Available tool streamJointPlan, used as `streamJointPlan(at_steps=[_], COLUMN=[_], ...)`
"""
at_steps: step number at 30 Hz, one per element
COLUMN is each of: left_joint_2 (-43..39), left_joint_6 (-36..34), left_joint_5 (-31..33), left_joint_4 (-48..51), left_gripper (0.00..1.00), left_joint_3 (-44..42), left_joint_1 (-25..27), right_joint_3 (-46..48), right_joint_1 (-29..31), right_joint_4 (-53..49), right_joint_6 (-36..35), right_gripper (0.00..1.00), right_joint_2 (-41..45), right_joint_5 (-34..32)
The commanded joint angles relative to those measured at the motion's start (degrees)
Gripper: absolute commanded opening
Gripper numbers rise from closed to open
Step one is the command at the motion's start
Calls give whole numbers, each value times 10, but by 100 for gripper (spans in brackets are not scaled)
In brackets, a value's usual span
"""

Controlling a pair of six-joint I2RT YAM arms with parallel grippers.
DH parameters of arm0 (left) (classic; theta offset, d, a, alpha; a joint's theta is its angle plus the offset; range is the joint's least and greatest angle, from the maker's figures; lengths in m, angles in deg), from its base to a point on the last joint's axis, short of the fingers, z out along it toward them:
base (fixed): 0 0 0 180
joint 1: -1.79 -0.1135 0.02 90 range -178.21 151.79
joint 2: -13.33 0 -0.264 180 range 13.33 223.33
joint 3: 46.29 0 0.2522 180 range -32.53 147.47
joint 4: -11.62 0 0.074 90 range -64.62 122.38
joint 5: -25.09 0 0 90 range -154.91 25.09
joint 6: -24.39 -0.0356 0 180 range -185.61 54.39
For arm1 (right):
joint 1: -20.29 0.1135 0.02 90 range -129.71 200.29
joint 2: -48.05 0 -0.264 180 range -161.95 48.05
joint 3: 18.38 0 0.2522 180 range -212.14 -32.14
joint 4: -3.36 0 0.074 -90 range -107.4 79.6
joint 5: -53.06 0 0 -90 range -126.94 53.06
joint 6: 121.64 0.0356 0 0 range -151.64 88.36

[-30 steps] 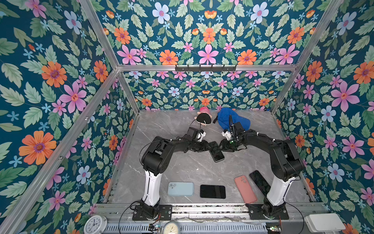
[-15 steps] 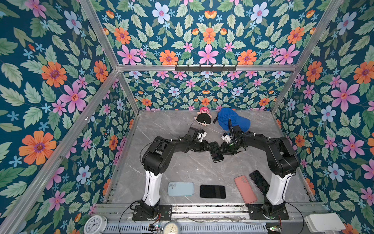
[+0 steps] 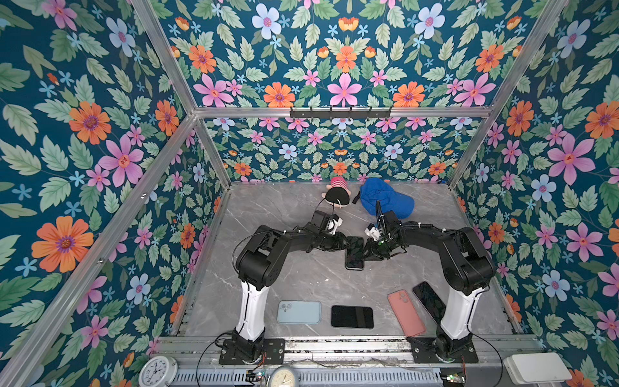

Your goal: Put the phone into the phone case

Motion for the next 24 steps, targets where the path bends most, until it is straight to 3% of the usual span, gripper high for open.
streamJointPlan(at_steps=[1, 6, 13, 24], left_joint_2=[-9, -51, -128, -133], left_joint_6=[-2, 2, 27, 83], left_joint_5=[20, 38, 51, 48], left_joint_4=[60, 116, 178, 175], left_gripper=[40, 40, 40, 31], left_joint_3=[-12, -25, -65, -69], left_joint_1=[2, 2, 17, 58], right_joint_3=[2, -4, 6, 51], right_joint_1=[3, 3, 9, 43], right_joint_4=[7, -8, -26, 1], right_joint_6=[0, -4, 16, 85], right_gripper=[21, 22, 34, 36], right_joint_2=[1, 10, 47, 105], right_joint_5=[-5, -22, -65, -97])
